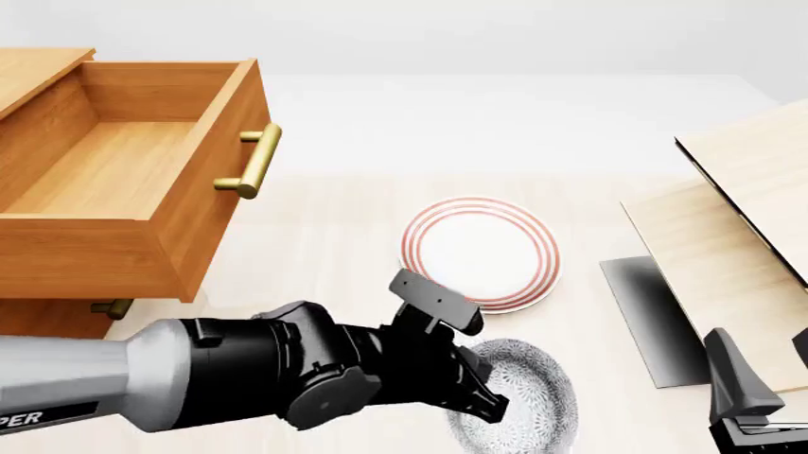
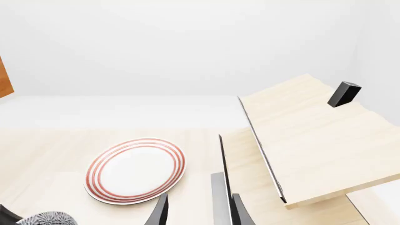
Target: Open the top drawer of the cabinet and put the bowl in it.
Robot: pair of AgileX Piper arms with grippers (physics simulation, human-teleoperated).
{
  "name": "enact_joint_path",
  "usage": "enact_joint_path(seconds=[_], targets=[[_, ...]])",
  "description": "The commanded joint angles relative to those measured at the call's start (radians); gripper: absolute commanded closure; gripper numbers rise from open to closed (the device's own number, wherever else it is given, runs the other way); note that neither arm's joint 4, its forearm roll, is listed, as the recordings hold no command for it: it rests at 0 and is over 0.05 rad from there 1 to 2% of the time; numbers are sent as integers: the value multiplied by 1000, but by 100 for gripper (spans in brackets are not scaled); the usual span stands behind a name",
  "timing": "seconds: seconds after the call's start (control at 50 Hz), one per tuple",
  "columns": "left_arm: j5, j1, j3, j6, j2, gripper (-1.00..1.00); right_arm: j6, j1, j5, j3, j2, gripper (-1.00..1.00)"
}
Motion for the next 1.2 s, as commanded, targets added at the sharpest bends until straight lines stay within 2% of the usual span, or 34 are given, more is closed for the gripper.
enact_joint_path(seconds=[0.02,0.4,0.6,0.76,0.92,1.2], targets=[[57,26,-67,-12,-38,100,1,-1,1,1,-3,-100],[152,61,-179,-48,-40,100,0,0,1,0,-3,-100],[233,75,-282,-50,-28,100,0,0,1,0,-3,-100],[268,103,-323,-70,-39,100,1,0,1,1,-3,-100],[386,142,-453,-35,-37,100,0,0,1,1,-3,-100],[509,193,-596,-10,-34,100,1,0,1,1,-3,-100]])
